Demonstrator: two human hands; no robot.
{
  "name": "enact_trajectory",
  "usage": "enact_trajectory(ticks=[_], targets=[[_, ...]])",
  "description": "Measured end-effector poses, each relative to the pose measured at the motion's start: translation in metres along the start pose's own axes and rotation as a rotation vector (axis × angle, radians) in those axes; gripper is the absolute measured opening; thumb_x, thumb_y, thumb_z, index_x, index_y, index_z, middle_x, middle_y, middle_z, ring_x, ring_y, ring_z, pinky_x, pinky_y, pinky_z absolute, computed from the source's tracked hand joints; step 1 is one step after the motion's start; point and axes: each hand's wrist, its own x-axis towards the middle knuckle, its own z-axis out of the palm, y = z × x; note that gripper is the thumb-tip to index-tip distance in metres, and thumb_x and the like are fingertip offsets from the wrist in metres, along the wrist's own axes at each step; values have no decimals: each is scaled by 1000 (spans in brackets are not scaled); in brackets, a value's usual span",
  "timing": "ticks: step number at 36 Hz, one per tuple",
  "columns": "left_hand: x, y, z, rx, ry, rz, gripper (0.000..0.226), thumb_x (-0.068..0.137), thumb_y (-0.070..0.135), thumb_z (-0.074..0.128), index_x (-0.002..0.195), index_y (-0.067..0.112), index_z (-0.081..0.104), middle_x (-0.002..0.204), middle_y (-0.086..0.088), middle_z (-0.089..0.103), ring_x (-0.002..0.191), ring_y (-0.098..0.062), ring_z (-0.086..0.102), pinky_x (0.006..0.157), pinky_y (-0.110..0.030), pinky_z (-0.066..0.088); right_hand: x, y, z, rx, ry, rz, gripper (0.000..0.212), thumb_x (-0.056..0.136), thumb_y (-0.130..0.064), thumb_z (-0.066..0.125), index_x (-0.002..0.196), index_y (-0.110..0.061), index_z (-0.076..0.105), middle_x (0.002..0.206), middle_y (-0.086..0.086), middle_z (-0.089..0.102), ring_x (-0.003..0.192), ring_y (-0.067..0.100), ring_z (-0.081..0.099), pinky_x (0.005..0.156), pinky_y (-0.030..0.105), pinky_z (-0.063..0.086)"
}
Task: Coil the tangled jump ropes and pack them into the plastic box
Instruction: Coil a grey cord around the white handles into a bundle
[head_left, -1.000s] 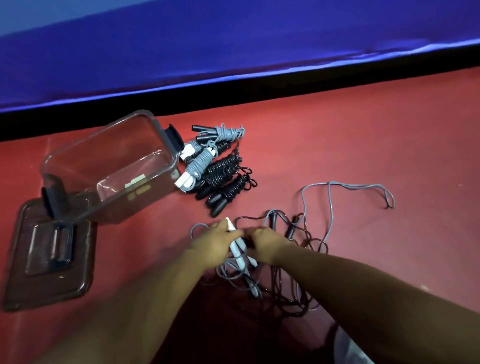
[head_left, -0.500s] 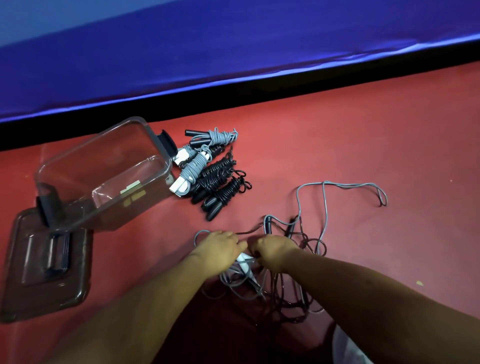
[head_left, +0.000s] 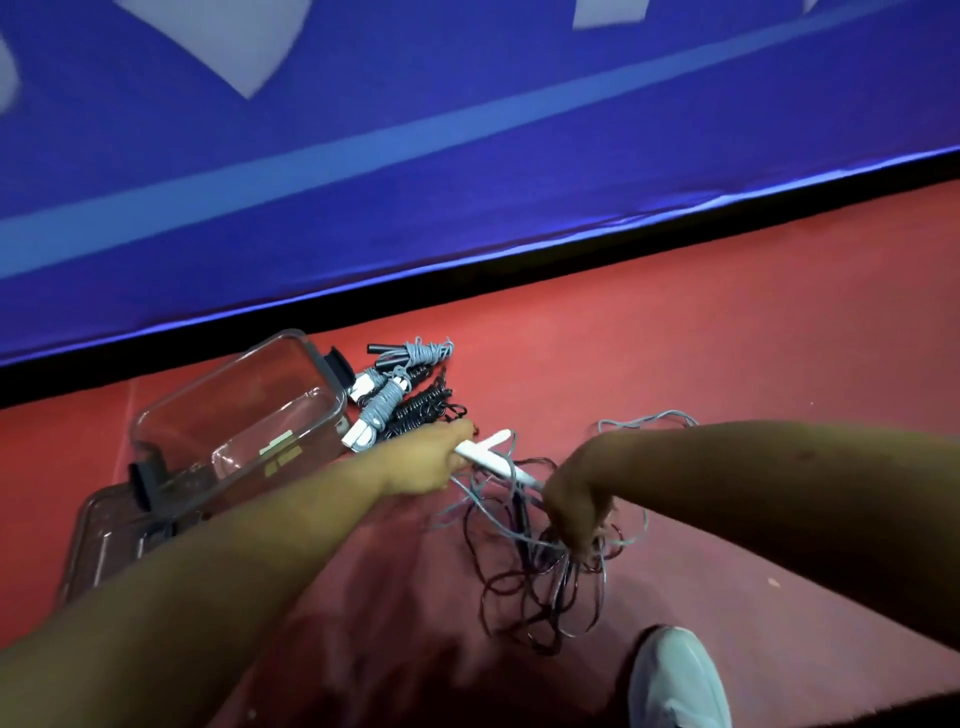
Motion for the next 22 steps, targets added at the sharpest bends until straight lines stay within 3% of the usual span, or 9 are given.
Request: enact_trajectory(ticks=[4,7,10,12,13,15,16,19,22], targets=[[-15,31,-52,-18,134,-22,13,100,12,50,93,17,40,90,-5,52,83,-23,50,64,-31,29,-69,8,-13,217,245,-91,27,93,-33,62,73,-16,66,73,-2,60,81,22,57,79,37,52],[-34,48,-81,-75,248,-52,11,101,15,51,94,15,42,84,-8,58,77,-25,60,59,-31,40,-122,15,-23,579,517,-186,18,94,-31,59,90,-15,67,82,-1,60,82,19,58,73,30,47],[-54,64,-98,-182,395,-90,18,102,13,49,87,15,38,71,-1,51,49,2,56,40,-14,34,-158,13,-29,1124,702,-373,40,89,-50,62,98,-12,64,96,3,63,91,23,60,79,33,45],[-66,75,-106,-222,473,-97,17,102,13,49,89,12,39,74,-1,51,48,4,56,40,-13,35,-177,7,-30,1345,756,-454,59,80,-65,63,108,-13,62,108,8,63,97,26,63,87,37,49],[-71,81,-110,-253,502,-92,16,102,14,48,90,11,39,76,-1,53,54,1,60,39,-12,36,-185,1,-31,1390,767,-499,60,80,-66,63,113,-16,62,111,7,63,97,26,64,92,39,50],[-80,95,-116,-285,547,-78,15,102,15,49,91,10,41,75,-2,55,59,-6,65,40,-13,37,-193,-13,-32,1483,798,-611,42,86,-54,64,112,-22,64,104,4,65,90,23,63,94,40,50],[-85,104,-118,-299,569,-68,15,102,15,50,91,10,41,73,0,55,56,-1,63,40,-11,35,-195,-18,-31,1554,821,-668,32,89,-47,65,110,-22,64,100,3,66,87,23,63,91,40,51],[-98,121,-117,-289,632,-38,16,101,15,53,91,7,45,67,3,47,43,10,51,46,-12,37,-198,-32,-31,1707,870,-760,16,93,-33,64,104,-20,64,85,-1,68,73,17,62,74,33,48],[-107,121,-109,-347,640,-23,19,95,15,63,98,9,46,72,2,50,48,1,46,47,-14,35,-204,-36,-32,1706,895,-758,8,94,-27,63,92,-20,65,76,-1,67,59,11,57,62,27,41]])
